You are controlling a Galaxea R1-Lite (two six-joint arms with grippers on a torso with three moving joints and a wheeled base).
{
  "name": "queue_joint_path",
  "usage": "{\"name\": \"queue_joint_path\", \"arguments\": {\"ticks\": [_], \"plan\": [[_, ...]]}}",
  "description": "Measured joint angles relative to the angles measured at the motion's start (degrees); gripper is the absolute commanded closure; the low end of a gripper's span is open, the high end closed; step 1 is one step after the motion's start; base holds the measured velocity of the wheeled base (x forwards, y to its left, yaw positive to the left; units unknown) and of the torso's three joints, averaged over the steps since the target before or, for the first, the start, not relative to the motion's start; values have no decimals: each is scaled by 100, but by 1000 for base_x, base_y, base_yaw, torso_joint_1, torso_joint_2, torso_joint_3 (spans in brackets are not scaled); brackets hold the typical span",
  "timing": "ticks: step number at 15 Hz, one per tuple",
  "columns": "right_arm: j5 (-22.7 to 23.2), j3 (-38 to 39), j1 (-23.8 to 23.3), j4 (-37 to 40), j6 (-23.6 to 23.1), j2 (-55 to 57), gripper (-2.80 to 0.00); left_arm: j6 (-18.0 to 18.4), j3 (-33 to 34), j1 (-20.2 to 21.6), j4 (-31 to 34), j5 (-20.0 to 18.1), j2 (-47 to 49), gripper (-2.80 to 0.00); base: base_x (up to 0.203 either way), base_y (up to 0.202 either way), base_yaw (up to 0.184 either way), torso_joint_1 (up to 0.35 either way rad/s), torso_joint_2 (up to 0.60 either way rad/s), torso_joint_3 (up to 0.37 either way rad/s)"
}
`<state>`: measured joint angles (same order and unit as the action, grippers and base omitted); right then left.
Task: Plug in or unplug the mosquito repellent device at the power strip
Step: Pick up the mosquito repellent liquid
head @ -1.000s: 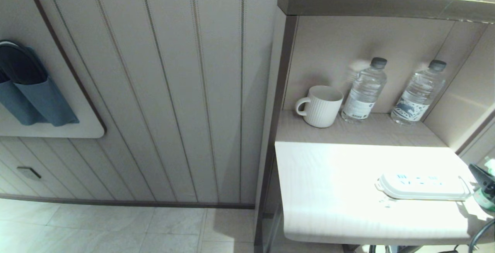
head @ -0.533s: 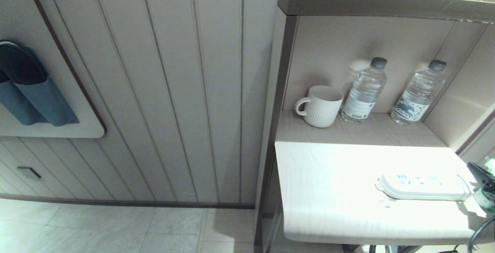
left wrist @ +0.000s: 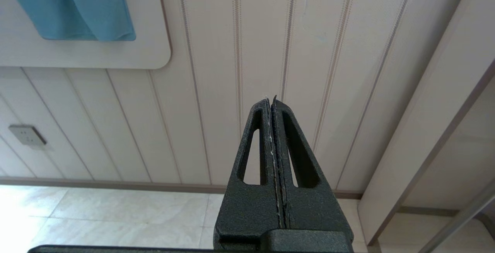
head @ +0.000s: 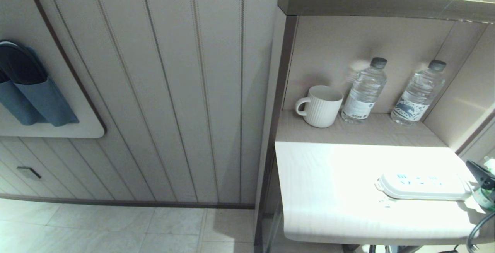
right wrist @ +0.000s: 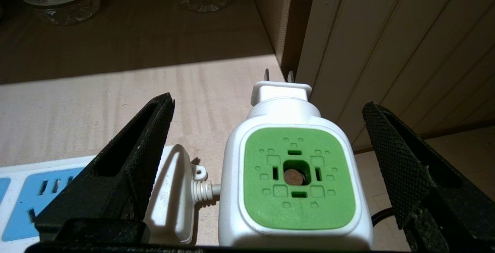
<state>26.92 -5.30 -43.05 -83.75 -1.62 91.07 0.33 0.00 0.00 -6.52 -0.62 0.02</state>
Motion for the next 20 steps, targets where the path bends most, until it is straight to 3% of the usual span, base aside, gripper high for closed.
{"name": "queue_joint_path", "arguments": {"ticks": [1,15,20], "plan": [[-2,-7,5,-1,0,16,0,0,0,0,-1,0,0,0,0,0,0,0,0,0],[-2,-83,52,24,85,-77,0,0,0,0,-1,0,0,0,0,0,0,0,0,0],[-81,-470,114,1116,121,-889,0,2,0,0,0,0,0,0,0,0,0,0,0,0]]}}
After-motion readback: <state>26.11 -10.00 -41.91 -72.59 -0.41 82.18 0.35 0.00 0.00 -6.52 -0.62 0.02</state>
